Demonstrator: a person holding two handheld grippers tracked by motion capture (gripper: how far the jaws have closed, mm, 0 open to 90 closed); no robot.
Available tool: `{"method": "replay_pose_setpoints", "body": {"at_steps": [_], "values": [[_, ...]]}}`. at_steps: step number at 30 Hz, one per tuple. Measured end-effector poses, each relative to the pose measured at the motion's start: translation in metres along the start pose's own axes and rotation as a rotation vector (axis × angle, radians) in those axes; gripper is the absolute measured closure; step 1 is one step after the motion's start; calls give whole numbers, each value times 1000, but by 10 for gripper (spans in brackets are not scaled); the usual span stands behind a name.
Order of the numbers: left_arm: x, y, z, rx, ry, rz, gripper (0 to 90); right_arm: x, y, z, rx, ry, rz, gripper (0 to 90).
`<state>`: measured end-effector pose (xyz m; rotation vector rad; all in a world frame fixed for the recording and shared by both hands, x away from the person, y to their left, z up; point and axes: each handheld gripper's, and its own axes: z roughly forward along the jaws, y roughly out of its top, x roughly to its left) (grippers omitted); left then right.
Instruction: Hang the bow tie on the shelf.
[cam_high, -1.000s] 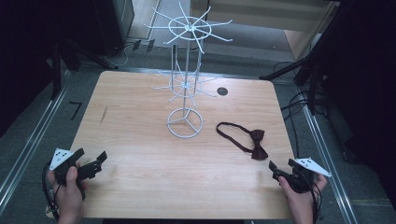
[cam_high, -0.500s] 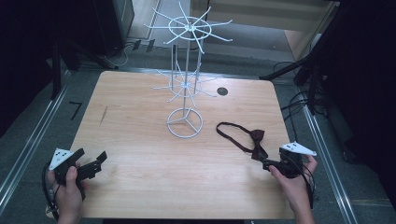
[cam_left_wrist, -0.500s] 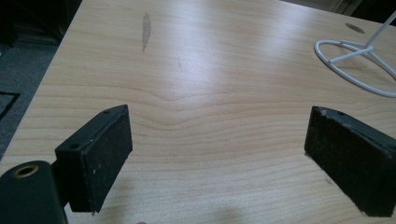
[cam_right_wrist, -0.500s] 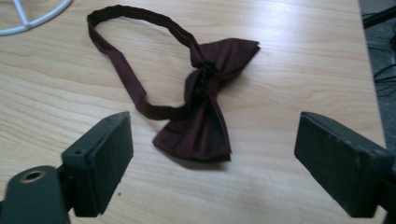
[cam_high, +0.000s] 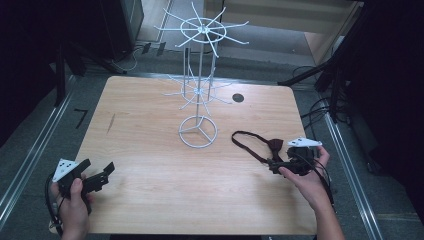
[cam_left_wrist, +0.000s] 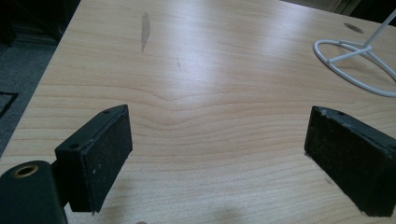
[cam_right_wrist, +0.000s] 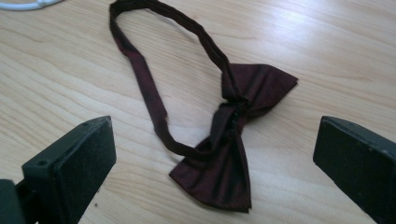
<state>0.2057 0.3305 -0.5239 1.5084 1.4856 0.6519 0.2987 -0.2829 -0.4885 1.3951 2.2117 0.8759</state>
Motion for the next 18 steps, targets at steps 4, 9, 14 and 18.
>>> {"method": "replay_pose_setpoints", "body": {"at_steps": [4,9,14,18], "values": [[0,0,0,0,0,-2,84,3,10,3,17,7,-38,0],[0,0,0,2,1,-2,84,6,22,8,39,27,-75,0],[1,0,0,2,-1,-4,84,10,33,14,71,39,-108,0],[1,0,0,3,-1,-5,84,13,40,20,100,52,-115,0]]}}
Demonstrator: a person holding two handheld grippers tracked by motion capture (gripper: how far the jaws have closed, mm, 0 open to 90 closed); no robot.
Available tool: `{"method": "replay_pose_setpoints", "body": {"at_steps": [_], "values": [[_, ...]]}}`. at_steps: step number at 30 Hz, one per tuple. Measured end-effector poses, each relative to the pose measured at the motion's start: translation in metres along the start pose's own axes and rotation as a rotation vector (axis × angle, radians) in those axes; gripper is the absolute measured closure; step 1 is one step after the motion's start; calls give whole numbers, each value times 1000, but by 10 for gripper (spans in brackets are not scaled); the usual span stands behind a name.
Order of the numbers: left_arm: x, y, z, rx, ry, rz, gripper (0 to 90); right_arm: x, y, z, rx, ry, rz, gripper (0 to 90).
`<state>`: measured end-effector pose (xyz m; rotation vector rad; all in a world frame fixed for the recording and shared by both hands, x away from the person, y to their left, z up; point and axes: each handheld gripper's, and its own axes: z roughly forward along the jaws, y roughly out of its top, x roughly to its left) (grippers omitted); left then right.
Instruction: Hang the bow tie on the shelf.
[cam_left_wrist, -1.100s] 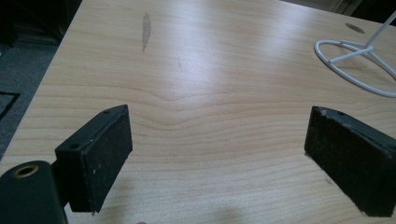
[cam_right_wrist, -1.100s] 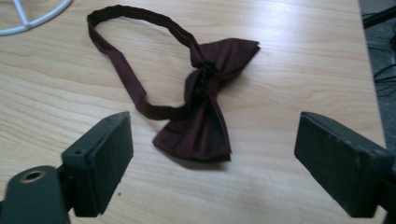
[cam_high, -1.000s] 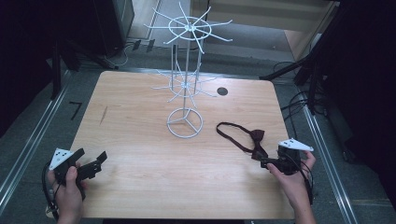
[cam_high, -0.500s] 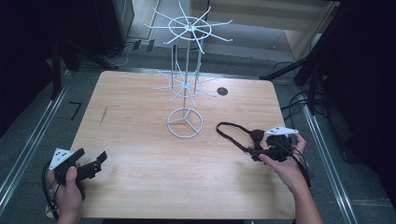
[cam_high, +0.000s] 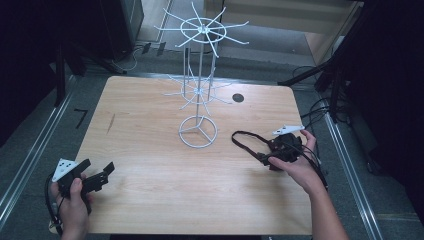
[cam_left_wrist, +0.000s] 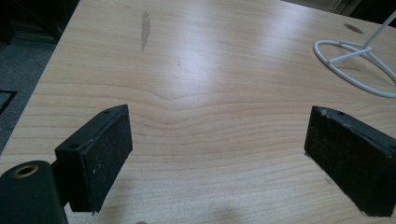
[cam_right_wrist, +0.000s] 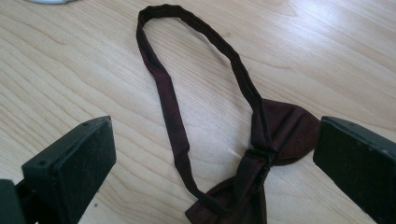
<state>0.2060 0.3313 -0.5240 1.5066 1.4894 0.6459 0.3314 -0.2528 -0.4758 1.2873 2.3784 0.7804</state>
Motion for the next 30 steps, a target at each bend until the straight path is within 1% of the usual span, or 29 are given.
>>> {"method": "replay_pose_setpoints", "body": {"at_steps": [3,5,7,11,12,17,18,21,22,25,27,30], "values": [[0,0,0,0,0,0,84,0,6,6,18,17,-21,0],[0,0,0,1,-1,0,84,1,9,10,45,18,-25,0],[0,0,0,1,-1,-1,84,2,11,15,63,19,-39,0],[0,0,0,0,-2,-1,84,3,17,23,82,22,-57,0],[0,0,0,0,-2,-1,84,3,18,25,80,29,-55,0],[0,0,0,3,-4,-1,84,4,21,33,106,32,-49,0],[1,0,0,5,-3,0,84,4,24,37,119,31,-55,0],[1,0,0,6,-4,-2,84,5,26,40,122,37,-58,0],[1,0,0,6,-4,-2,84,5,29,44,127,40,-60,0],[1,0,0,6,-3,-3,84,5,31,48,139,38,-68,0],[1,0,0,6,-3,-2,84,4,31,52,146,33,-61,0],[1,0,0,6,-4,-2,84,1,29,59,166,-2,-50,0]]}}
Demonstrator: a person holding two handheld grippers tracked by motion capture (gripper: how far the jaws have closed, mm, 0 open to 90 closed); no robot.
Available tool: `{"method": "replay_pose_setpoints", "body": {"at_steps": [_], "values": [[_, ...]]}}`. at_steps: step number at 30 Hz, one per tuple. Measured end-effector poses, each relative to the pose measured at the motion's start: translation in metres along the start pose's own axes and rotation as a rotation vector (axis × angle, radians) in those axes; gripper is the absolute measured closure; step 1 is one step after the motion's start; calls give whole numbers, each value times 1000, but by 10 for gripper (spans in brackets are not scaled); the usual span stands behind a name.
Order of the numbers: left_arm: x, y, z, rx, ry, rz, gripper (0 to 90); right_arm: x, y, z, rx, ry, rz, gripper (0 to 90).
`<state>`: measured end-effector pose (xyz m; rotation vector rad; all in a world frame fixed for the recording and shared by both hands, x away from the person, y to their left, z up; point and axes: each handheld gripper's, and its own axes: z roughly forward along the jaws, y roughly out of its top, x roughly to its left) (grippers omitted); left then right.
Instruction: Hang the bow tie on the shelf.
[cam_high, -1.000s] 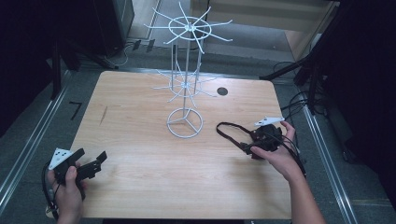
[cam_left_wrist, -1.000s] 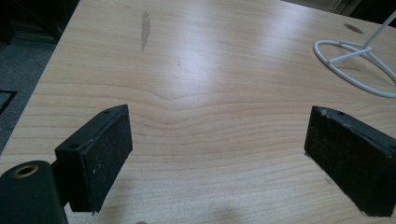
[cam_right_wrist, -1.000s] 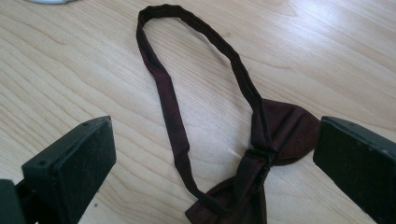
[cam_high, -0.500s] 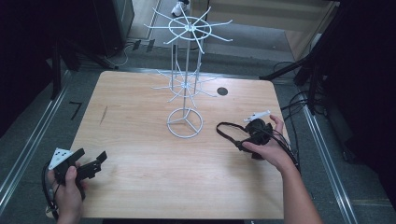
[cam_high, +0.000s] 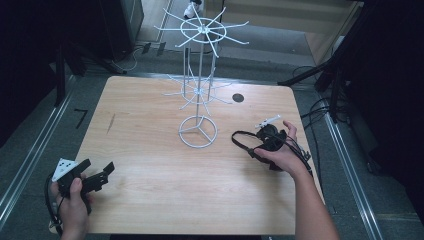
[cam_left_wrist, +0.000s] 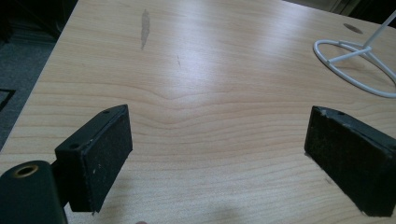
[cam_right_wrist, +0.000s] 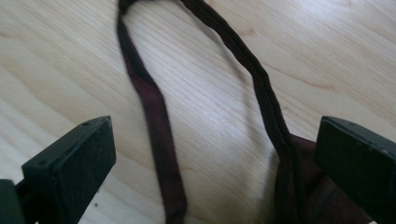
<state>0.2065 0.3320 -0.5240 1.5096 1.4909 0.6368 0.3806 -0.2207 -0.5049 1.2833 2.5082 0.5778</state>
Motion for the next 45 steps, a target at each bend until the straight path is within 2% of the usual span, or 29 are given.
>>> {"method": "replay_pose_setpoints", "body": {"at_steps": [4,9,13,16,18,19,20,21,25,27,32,36,37,38,39,44,45], "values": [[0,0,0,2,0,-2,84,0,-1,7,29,-6,0,0],[0,0,0,2,-1,-2,84,3,-3,13,49,-15,-32,0],[0,0,0,1,-2,-1,84,5,-5,16,57,9,-22,45],[0,0,0,2,-1,-3,84,3,-5,13,52,40,8,217],[0,0,0,1,0,-4,84,0,-5,10,52,85,17,414],[0,0,0,1,0,-4,84,-1,-5,8,50,85,16,473],[0,0,0,1,0,-4,84,-1,-5,8,50,85,16,473],[0,0,0,2,1,-4,84,-3,-4,7,51,75,35,616],[0,0,0,1,3,-3,84,-3,-6,6,27,58,59,836],[0,0,0,1,3,-3,84,-1,-7,7,13,58,47,893],[0,0,0,2,2,-3,84,3,-6,6,15,29,45,900],[0,0,0,1,1,-6,84,5,-10,6,-28,13,67,900],[0,0,0,0,1,-6,84,5,-13,3,-86,27,94,900],[0,0,0,0,1,-6,84,5,-13,3,-86,27,94,900],[0,0,0,0,1,-6,84,5,-15,-3,-144,37,129,900],[0,0,0,1,3,-4,84,4,-17,-22,-288,45,196,900],[0,0,0,0,3,-2,84,4,-16,-26,-319,43,195,900]]}}
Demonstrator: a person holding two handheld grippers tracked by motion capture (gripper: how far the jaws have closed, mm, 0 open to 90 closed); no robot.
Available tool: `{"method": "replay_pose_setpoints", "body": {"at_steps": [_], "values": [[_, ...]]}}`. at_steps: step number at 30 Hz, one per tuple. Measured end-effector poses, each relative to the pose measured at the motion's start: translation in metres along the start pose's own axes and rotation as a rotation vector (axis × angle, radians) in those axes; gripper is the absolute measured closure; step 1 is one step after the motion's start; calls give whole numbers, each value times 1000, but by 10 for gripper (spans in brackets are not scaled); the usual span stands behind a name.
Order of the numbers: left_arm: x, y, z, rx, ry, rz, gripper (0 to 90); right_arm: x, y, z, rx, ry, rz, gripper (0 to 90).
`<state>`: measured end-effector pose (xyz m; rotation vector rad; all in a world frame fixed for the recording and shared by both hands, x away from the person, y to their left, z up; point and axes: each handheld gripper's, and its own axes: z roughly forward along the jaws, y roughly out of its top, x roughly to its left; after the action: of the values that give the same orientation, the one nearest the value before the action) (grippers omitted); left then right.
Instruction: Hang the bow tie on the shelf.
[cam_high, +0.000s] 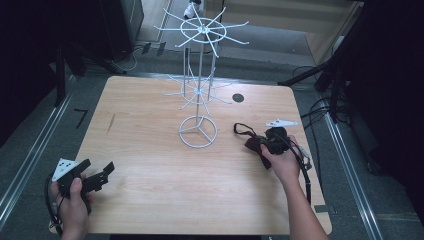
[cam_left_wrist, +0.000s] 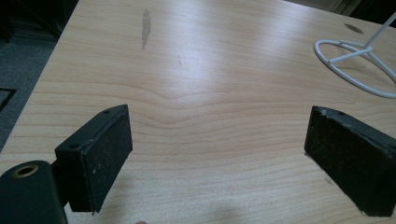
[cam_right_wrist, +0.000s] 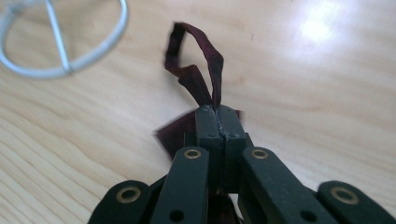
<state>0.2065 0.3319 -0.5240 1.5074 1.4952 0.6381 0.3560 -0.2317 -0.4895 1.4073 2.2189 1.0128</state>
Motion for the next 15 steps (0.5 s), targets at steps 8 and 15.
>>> {"method": "replay_pose_setpoints", "body": {"at_steps": [8,15], "values": [[0,0,0,-1,1,3,84,13,12,-27,-167,12,10,900],[0,0,0,0,1,4,84,23,18,-47,-281,39,8,900]]}}
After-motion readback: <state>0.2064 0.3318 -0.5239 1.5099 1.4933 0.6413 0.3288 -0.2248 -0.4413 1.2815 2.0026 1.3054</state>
